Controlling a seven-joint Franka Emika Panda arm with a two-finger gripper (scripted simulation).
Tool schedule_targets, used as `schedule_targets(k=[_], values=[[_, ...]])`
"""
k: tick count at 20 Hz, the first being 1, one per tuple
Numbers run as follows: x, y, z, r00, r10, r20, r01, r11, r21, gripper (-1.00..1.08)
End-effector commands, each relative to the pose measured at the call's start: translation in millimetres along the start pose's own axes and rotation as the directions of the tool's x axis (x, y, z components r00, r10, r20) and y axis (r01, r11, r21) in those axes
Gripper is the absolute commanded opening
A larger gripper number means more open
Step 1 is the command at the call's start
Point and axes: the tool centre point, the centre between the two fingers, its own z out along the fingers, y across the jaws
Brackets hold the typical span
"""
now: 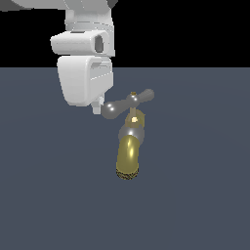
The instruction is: Turn on the faucet by rotating a designated handle.
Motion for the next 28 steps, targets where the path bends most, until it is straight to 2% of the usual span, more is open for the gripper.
schedule_targets(k=[1,7,8,28], values=[[12.9,6.3,0.2,1.0,0.016,-0.002,-0.016,1.0,-0.003,-1.0],[21.2,19.4,0.1,1.0,0.014,-0.003,-0.014,1.0,-0.004,-1.0],[10.9,17.6,-0.1,1.0,-0.005,-0.002,0.005,1.0,-0.002,-1.0],[112.9,30.5,-0.3,1.0,0.013,-0.003,-0.013,1.0,-0.005,-1.0]])
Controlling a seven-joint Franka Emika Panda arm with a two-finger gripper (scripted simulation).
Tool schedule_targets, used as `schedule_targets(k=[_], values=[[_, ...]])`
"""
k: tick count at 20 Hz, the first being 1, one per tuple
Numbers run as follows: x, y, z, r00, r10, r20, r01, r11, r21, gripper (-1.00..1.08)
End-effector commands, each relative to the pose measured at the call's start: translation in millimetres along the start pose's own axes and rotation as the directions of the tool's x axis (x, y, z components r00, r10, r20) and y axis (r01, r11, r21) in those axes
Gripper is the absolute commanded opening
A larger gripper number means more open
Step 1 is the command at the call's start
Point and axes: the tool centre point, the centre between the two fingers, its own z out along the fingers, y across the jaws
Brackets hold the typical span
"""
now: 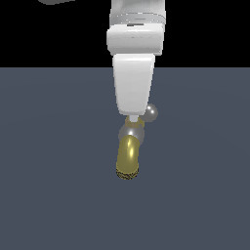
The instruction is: Turn on the faucet by rotating a designated handle.
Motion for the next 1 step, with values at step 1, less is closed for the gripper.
schedule_targets(k=[1], values=[[23.4,1.6,0.2,0.999,0.038,0.002,-0.038,0.999,-0.001,-1.0]])
